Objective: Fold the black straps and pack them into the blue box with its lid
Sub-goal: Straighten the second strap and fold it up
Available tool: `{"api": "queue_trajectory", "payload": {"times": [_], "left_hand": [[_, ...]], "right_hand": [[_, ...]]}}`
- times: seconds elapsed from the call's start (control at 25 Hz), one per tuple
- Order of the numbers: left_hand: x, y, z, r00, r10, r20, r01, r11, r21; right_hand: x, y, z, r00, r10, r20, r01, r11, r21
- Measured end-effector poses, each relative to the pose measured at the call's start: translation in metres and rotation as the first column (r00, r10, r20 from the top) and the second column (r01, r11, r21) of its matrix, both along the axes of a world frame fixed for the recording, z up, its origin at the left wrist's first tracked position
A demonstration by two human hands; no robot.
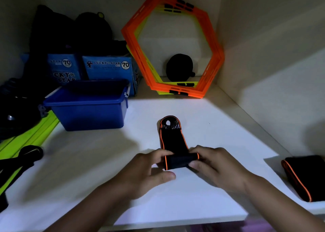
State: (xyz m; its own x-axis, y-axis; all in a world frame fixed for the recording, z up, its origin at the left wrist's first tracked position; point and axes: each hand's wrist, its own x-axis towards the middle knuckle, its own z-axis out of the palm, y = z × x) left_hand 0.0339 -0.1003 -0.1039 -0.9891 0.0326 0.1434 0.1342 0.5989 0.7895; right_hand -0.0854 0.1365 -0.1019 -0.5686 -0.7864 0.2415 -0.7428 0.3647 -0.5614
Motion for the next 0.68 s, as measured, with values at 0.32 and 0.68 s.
{"api": "queue_trajectory", "payload": {"times": [0.32, 0.68], "left_hand": [[-0.027, 0.009, 0.005, 0.953, 0.276, -0.123, -0.276, 0.961, 0.015], [-0.042, 0.009, 0.001, 0.870, 0.477, -0.127, -0.482, 0.876, -0.014]], "right_hand": [[-0.021, -0.023, 0.000, 0.901, -0.066, 0.429, 0.164, 0.967, -0.195], [-0.028, -0.043, 0.001, 0.816, -0.248, 0.522, 0.381, 0.910, -0.163]]}}
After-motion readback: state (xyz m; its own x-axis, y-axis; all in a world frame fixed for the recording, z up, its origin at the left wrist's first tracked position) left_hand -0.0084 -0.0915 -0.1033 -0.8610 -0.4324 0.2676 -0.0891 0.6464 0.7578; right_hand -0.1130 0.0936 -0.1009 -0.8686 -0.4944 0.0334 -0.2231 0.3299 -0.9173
